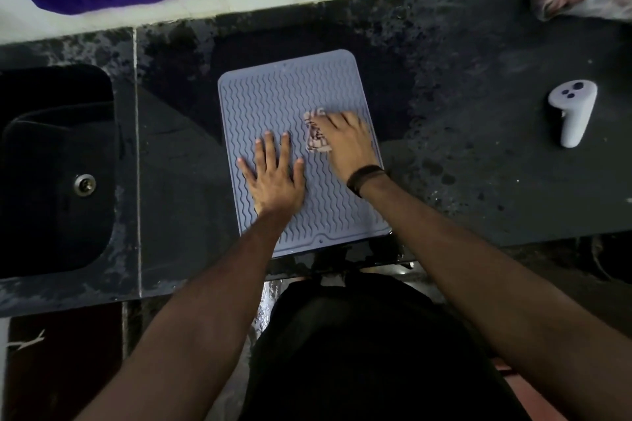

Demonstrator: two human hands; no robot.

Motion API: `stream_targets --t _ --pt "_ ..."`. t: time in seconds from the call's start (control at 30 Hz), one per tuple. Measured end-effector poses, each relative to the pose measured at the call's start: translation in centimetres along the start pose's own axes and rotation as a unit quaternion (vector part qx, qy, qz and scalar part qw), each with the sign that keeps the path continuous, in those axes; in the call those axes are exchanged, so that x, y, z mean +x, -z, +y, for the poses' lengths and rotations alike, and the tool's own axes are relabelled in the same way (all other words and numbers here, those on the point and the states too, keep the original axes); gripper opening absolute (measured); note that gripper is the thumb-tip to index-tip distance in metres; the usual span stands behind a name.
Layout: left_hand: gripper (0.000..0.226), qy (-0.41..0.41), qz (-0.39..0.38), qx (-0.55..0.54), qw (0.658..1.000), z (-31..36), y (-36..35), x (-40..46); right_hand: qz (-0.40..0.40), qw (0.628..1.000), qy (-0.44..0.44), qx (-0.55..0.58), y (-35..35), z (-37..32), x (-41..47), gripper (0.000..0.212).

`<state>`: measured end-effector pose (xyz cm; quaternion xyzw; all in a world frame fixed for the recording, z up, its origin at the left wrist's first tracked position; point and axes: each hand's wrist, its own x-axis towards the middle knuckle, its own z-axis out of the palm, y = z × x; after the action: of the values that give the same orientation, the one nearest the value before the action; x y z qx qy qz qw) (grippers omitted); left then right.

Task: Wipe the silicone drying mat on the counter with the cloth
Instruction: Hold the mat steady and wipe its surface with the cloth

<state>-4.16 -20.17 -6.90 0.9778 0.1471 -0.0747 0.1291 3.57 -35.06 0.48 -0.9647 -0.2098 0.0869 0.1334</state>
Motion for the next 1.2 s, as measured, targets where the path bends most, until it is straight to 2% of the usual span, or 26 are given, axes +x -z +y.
stream_targets --t 0.1,0.2,0.3,0.4,0.6,0.7,0.8,0.9,0.97,1.2 --pt "0.062 -0.003 0.017 -0.001 1.000 0.0 -0.1 0.1 -0.016 1.000 0.001 -0.023 -1.6 -0.1 0.9 0.059" --pt "0.061 -0.015 0.061 0.002 0.998 0.3 0.2 2.0 -0.005 1.000 0.016 -0.015 -2.8 0.7 0.5 0.065" --pt "0.060 -0.031 0.051 0.000 0.998 0.9 0.5 5.2 0.001 1.000 0.022 -0.005 -3.0 0.8 1.1 0.069" --pt "0.059 0.002 0.037 -0.001 0.999 1.3 0.3 6.7 -0.003 0.999 0.037 -0.003 -2.8 1.4 0.3 0.071" --pt "0.060 0.003 0.046 -0.031 0.998 1.2 -0.1 6.8 -0.076 0.993 0.089 0.010 -1.9 3.9 -5.8 0.057" --pt "0.060 0.005 0.049 -0.021 0.999 1.1 -0.2 6.8 -0.014 0.993 0.097 0.066 -0.1 3.1 -2.6 0.053" --pt "0.062 0.012 0.041 -0.005 0.999 1.1 -0.3 7.0 0.060 0.993 0.071 0.072 1.1 0.7 5.6 0.055" --pt "0.061 0.014 0.044 -0.007 0.999 1.2 -0.3 7.0 0.023 0.997 0.060 0.041 1.1 -1.1 13.2 0.058" --pt "0.061 0.015 0.051 -0.010 0.999 1.2 -0.3 7.0 -0.020 0.998 0.061 0.009 0.2 -1.3 15.1 0.059" --pt "0.061 0.016 0.056 0.008 0.998 1.2 -0.6 7.0 -0.026 0.996 0.085 -0.016 -1.0 1.3 7.2 0.057"
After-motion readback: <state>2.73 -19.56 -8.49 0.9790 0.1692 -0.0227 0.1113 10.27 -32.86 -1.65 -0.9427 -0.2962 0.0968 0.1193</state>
